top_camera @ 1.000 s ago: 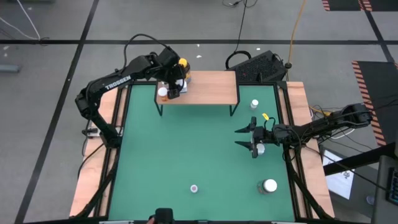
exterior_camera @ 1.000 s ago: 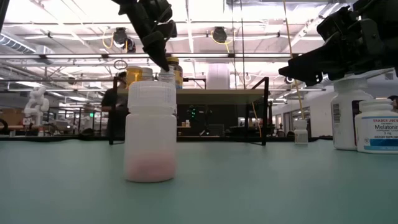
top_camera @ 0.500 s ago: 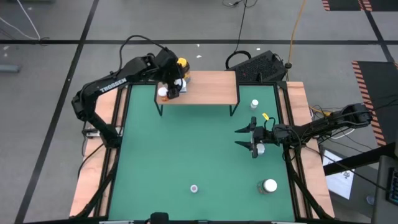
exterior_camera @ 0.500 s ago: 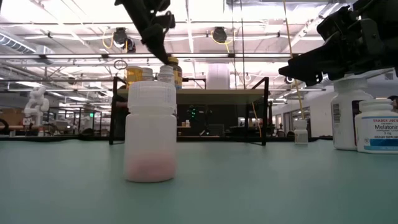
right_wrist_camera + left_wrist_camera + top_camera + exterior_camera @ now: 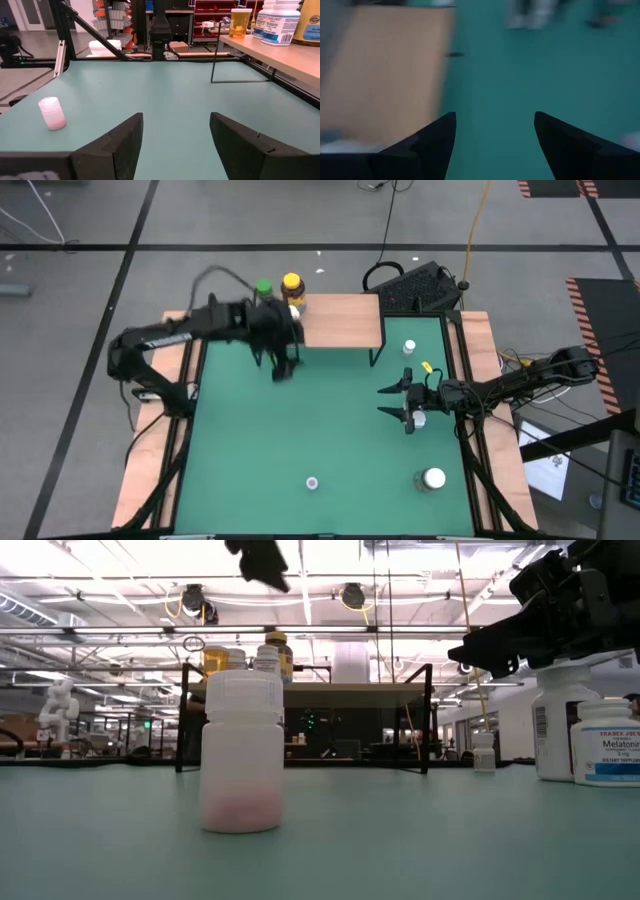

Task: Pick and place medicine bottles onto shelf by color
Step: Put the pink pill bottle on the shelf

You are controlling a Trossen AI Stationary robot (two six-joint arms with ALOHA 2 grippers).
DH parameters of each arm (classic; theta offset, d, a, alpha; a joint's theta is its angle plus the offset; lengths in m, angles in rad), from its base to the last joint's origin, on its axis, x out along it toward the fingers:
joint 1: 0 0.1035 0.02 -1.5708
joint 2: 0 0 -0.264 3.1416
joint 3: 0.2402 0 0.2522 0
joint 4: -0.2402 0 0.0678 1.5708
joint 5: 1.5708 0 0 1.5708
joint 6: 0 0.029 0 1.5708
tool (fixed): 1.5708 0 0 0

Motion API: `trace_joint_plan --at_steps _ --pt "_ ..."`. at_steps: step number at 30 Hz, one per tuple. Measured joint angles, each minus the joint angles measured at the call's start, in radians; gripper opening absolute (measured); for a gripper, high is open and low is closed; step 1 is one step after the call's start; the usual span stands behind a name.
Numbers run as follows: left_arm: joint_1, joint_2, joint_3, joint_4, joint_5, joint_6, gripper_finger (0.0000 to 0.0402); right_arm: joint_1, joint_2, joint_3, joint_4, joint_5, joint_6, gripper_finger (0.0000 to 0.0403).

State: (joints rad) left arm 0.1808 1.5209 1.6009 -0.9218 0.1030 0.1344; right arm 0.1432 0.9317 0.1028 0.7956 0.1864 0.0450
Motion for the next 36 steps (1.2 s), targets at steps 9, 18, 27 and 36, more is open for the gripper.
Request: trace_joint_plan --at_steps 9,18,27,36 --pt "-0.446 0.061 -0.273 0.376 -0.086 -0.186 0.0271 0.000 0.000 0.000 -0.003 -0.004 0.022 0.0226" --pt "-0.677 0.139 -0.457 0.718 -0.234 -0.164 0.0271 0.000 0.000 0.001 0.044 -0.004 0.016 0.0226" --pt "-0.702 0.275 -0.499 0.818 -0.230 -0.182 0.0271 0.000 0.000 0.001 0.061 -0.004 0.018 0.0226" --pt "-0.677 0.311 -0.498 0.872 -0.129 -0.170 0.0271 0.000 0.000 0.001 0.060 -0.004 0.029 0.0226"
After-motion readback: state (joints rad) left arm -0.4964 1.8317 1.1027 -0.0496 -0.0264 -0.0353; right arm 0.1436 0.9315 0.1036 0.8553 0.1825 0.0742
